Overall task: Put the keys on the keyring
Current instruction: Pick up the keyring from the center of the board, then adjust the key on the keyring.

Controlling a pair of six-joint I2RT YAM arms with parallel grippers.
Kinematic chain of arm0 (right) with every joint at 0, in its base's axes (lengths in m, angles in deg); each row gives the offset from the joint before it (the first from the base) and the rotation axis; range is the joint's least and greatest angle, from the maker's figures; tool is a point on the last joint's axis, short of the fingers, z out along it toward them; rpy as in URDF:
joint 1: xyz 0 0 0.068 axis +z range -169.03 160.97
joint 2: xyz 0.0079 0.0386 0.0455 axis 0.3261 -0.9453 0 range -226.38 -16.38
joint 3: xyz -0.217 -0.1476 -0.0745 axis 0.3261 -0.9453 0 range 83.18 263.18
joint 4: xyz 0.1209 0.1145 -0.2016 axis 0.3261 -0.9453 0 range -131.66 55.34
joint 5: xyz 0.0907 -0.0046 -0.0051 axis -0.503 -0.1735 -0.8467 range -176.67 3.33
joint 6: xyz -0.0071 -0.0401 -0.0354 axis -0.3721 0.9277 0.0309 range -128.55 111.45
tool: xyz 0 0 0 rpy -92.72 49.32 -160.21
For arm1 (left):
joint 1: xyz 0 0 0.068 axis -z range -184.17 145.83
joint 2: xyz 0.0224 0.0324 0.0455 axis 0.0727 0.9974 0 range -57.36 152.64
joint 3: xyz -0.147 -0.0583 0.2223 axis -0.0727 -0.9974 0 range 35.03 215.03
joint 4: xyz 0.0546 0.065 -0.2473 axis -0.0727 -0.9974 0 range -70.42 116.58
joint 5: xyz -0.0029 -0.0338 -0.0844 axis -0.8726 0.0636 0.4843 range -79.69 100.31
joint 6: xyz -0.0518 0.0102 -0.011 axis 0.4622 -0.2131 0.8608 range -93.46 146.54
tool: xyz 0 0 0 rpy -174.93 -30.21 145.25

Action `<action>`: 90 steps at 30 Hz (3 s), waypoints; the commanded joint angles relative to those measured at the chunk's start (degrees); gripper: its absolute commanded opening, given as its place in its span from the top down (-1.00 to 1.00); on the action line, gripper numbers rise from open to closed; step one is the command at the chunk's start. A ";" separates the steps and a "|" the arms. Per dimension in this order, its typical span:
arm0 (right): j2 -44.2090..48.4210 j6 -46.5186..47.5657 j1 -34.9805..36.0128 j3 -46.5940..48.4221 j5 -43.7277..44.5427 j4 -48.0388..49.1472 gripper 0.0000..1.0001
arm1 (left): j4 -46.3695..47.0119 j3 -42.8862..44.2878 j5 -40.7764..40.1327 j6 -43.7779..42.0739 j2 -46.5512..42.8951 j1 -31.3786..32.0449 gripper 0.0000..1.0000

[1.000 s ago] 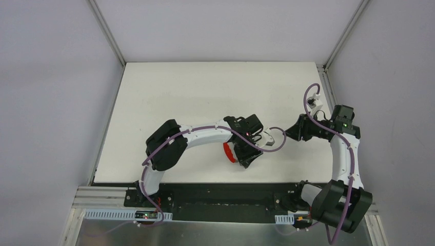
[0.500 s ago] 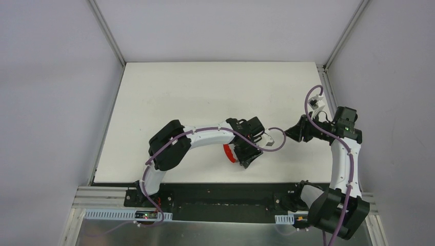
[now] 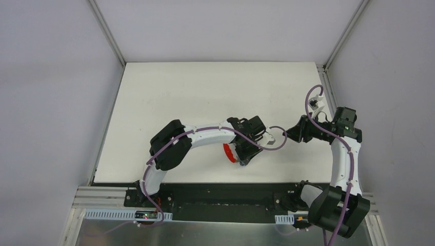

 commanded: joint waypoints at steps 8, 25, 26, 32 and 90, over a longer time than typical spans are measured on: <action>-0.09 2.49 -0.82 -0.26 -2.53 -1.64 0.15 | -1.84 3.50 -0.26 0.83 0.84 0.33 0.79; -0.18 5.00 -0.91 0.67 -6.00 -3.85 0.16 | -2.18 3.91 4.92 3.34 -2.68 -1.91 1.00; -0.15 5.58 -0.91 0.86 -6.88 -4.27 0.16 | -2.40 4.05 4.95 3.10 -3.29 -1.98 1.00; -0.17 8.89 -0.91 2.23 -11.18 -7.15 0.16 | -5.95 6.18 4.11 0.14 -6.31 -2.33 1.00; -8.79 -19.75 31.14 15.36 -12.87 32.08 0.08 | -30.13 34.80 17.13 -16.85 -17.96 -15.09 1.00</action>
